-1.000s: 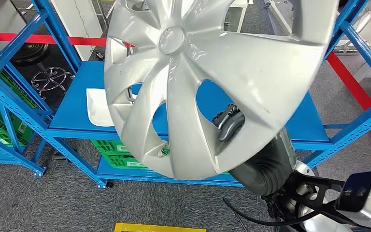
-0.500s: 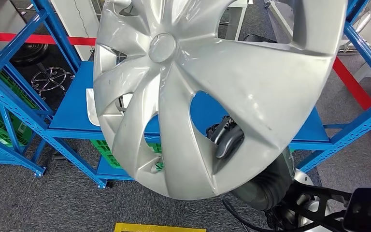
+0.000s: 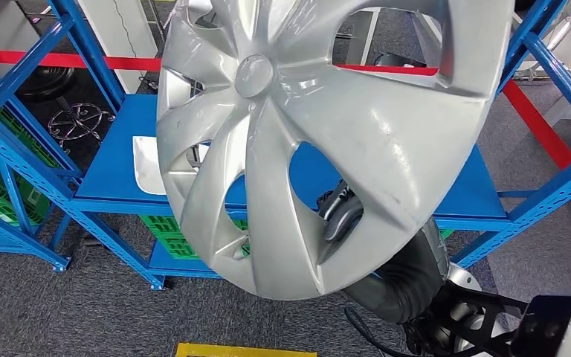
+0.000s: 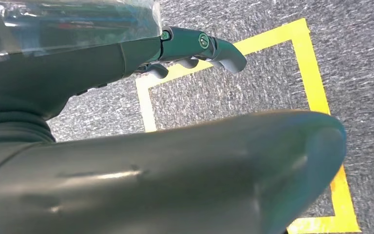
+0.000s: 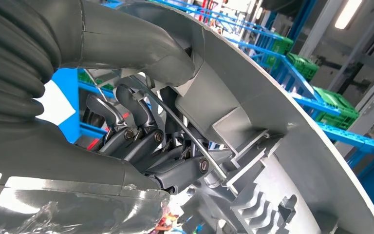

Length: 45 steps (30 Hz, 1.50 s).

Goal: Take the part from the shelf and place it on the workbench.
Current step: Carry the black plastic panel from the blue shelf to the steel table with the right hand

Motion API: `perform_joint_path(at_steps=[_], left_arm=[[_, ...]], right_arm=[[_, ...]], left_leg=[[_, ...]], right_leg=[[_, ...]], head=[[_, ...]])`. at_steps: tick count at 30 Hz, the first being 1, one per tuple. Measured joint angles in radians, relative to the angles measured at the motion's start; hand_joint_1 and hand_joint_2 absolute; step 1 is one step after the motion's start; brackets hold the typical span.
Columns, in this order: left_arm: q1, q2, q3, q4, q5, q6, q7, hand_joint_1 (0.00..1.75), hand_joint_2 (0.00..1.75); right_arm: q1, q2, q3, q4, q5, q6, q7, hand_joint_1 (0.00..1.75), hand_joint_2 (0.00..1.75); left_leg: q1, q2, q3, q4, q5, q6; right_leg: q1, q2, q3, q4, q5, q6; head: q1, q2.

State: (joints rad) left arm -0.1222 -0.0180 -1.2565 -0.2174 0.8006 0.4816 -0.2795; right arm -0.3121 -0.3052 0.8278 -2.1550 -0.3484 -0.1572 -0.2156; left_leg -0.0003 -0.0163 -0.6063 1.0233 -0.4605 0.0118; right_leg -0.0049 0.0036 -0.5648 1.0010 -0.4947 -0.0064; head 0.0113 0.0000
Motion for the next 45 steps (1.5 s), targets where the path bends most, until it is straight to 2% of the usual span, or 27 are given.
perform_joint_path(at_steps=[10, 34, 38, 41, 43, 44, 45], left_arm=[[0.003, 0.001, 0.024, 0.000, 0.027, -0.061, 0.000, 0.00, 1.75], [0.008, 0.001, 0.046, 0.000, 0.028, -0.087, 0.002, 0.00, 1.75], [0.009, 0.001, 0.046, 0.000, 0.028, -0.088, 0.003, 0.00, 1.75], [0.010, 0.002, 0.046, 0.000, 0.029, -0.090, 0.003, 0.00, 1.75], [0.010, 0.001, 0.046, 0.000, 0.029, -0.091, 0.003, 0.00, 1.75], [0.010, 0.001, 0.046, 0.000, 0.029, -0.091, 0.003, 0.00, 1.75], [0.009, 0.001, 0.046, 0.000, 0.029, -0.091, 0.003, 0.00, 1.75]], right_arm=[[0.010, 0.000, 0.000, 0.000, 0.013, -0.005, 0.015, 1.75, 1.75], [0.039, 0.000, -0.012, -0.003, 0.027, -0.027, 0.020, 1.75, 1.75], [0.046, 0.000, -0.018, -0.007, 0.027, -0.029, 0.020, 1.75, 1.75], [0.048, 0.000, -0.023, -0.009, 0.028, -0.031, 0.020, 1.75, 1.75], [0.049, 0.000, -0.027, -0.013, 0.028, -0.031, 0.020, 1.75, 1.75], [0.049, 0.000, -0.029, -0.016, 0.028, -0.031, 0.020, 1.75, 1.75], [0.050, -0.001, -0.030, -0.017, 0.028, -0.031, 0.020, 1.75, 1.75]], left_leg=[[0.000, 0.000, 0.000, 0.000, 0.000, 0.000], [-0.003, 0.000, 0.000, 0.001, -0.001, 0.001], [-0.007, 0.000, 0.000, 0.002, -0.003, 0.005], [-0.011, 0.000, 0.000, 0.003, -0.005, 0.010], [-0.008, 0.001, 0.003, -0.005, 0.000, 0.017], [-0.004, 0.002, 0.006, -0.011, 0.003, 0.021], [-0.001, 0.003, 0.009, -0.016, 0.006, 0.024]], right_leg=[[0.000, 0.000, 0.000, 0.000, 0.000, 0.000], [-0.003, 0.000, 0.000, -0.001, 0.000, 0.001], [-0.007, 0.000, 0.000, -0.001, 0.000, 0.005], [-0.011, 0.001, 0.001, -0.003, 0.000, 0.011], [-0.011, 0.001, 0.001, -0.002, -0.003, 0.018], [-0.011, 0.001, -0.005, 0.014, -0.016, 0.021], [-0.011, 0.001, -0.020, 0.050, -0.039, 0.023]], head=[[0.000, 0.000], [0.000, 0.000], [0.000, 0.000], [-0.001, 0.000], [-0.001, 0.000], [0.001, 0.000], [0.004, 0.000]])
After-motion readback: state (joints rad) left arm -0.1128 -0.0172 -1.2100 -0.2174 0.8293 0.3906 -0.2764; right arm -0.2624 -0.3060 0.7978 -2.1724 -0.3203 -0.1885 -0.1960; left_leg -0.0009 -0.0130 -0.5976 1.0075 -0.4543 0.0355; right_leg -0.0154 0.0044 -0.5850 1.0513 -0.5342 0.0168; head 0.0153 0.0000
